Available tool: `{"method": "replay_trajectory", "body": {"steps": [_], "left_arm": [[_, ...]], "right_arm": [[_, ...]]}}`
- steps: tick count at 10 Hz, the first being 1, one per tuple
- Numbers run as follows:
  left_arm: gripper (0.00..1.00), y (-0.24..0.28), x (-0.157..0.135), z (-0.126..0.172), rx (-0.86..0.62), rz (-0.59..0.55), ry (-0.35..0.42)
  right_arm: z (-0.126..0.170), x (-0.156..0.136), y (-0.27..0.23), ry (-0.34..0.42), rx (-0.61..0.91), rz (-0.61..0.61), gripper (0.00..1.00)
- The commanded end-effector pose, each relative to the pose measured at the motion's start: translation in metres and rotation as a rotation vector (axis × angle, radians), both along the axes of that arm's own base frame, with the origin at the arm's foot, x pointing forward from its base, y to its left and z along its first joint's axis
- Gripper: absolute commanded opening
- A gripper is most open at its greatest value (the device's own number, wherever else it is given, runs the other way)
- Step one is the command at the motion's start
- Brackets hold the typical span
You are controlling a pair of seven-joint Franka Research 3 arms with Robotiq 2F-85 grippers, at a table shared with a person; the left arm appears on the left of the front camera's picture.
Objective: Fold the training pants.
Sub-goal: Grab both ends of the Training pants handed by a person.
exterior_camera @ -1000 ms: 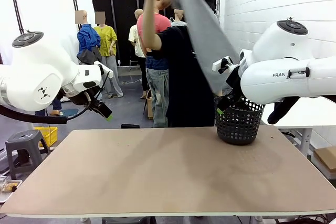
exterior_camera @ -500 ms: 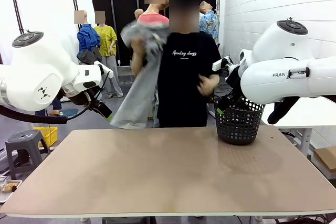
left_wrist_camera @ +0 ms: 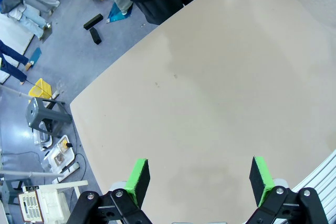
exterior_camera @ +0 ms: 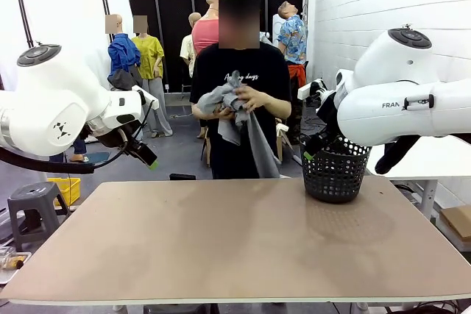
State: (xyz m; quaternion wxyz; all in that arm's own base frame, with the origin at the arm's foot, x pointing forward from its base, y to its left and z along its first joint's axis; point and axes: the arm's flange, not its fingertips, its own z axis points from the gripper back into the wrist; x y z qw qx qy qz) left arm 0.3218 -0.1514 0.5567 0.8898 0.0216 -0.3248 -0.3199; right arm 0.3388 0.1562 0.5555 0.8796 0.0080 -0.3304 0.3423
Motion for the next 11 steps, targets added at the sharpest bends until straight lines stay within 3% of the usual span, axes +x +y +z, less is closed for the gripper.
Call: {"method": "replay_trajectory", "body": {"steps": [1,11], "left_arm": [[1.0,-0.001,0.0022,0.0021,-0.001,-0.002,0.001],[1.0,-0.001,0.0022,0.0021,-0.001,-0.002,0.001]], "right_arm": [[0.0005,0.0013,-0.0003,0.0,0.0,-0.004,1.0],[0.0005,0.0013,-0.0003,0.0,0.0,-0.004,1.0]]}}
